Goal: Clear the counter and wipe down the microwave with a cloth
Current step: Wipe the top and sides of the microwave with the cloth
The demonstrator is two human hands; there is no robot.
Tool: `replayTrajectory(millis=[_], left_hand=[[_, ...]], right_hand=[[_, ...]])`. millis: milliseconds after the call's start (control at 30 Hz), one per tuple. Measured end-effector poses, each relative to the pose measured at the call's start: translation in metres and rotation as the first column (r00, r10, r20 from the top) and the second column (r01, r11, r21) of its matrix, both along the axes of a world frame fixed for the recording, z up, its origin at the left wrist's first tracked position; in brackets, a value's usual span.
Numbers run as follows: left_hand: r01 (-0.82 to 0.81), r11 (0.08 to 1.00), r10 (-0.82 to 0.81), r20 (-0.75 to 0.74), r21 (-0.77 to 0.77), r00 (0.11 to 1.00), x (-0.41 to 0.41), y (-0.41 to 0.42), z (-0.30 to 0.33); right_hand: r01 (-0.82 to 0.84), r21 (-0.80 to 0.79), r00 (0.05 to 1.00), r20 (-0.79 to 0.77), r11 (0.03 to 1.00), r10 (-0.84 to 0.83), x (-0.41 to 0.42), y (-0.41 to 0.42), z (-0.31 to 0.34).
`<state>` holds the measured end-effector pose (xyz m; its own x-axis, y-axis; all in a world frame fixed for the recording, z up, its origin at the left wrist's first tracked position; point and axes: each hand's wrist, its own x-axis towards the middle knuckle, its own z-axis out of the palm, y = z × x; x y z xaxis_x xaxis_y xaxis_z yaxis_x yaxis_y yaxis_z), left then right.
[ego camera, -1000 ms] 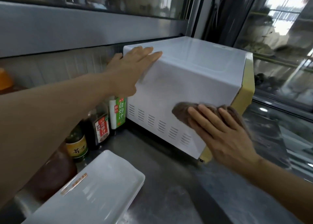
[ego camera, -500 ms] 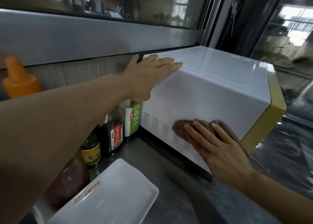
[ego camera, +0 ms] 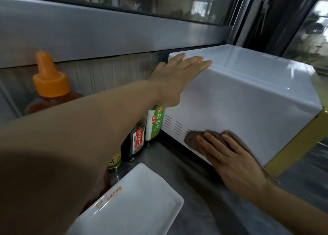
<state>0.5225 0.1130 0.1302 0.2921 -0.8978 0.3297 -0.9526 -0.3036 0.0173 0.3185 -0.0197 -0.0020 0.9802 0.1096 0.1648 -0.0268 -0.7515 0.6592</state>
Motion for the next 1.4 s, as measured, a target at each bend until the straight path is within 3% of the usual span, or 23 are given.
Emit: replayTrajectory(millis=[267, 400, 533, 733, 833, 967, 1133, 1233, 1400], left_hand=[[-0.003, 0.995, 0.000, -0.036, -0.096, 0.999, -0.002, -0.005, -0.010], [-0.003, 0.995, -0.002, -0.051, -0.096, 0.999, -0.001, -0.007, -0.008], [0.003, 0.997, -0.009, -0.079, -0.075, 0.997, -0.001, -0.006, -0.009], [-0.005, 0.996, -0.001, -0.068, -0.090, 0.998, 0.001, -0.010, -0.012], [0.001, 0.995, -0.009, -0.086, -0.095, 0.996, 0.002, -0.010, -0.011], [0.002, 0.995, -0.014, -0.122, -0.099, 0.992, -0.001, -0.009, -0.012], [-0.005, 0.991, -0.009, -0.103, -0.135, 0.995, 0.000, -0.012, -0.014], [-0.005, 0.988, -0.009, -0.092, -0.152, 0.996, -0.001, -0.012, -0.015], [-0.005, 0.990, -0.014, -0.129, -0.142, 0.992, -0.004, -0.011, -0.010]], right_hand=[[0.005, -0.112, 1.000, -0.023, 0.994, -0.007, 0.104, 0.024, -0.005], [-0.005, -0.151, 1.000, -0.024, 0.988, 0.001, 0.074, 0.014, -0.006], [-0.020, -0.068, 0.998, -0.056, 0.998, 0.016, 0.034, 0.006, -0.004], [-0.015, -0.206, 0.992, -0.124, 0.978, -0.011, 0.094, 0.022, -0.017], [0.006, -0.214, 0.987, -0.158, 0.977, -0.041, 0.065, 0.016, -0.022], [0.010, -0.067, 0.991, -0.132, 0.998, -0.019, 0.015, 0.001, -0.025], [0.001, -0.143, 0.998, -0.068, 0.990, -0.011, 0.076, 0.025, -0.021], [-0.013, -0.176, 0.993, -0.118, 0.984, -0.008, 0.104, 0.027, -0.028], [-0.033, -0.093, 0.998, -0.051, 0.995, 0.029, 0.046, 0.015, -0.019]])
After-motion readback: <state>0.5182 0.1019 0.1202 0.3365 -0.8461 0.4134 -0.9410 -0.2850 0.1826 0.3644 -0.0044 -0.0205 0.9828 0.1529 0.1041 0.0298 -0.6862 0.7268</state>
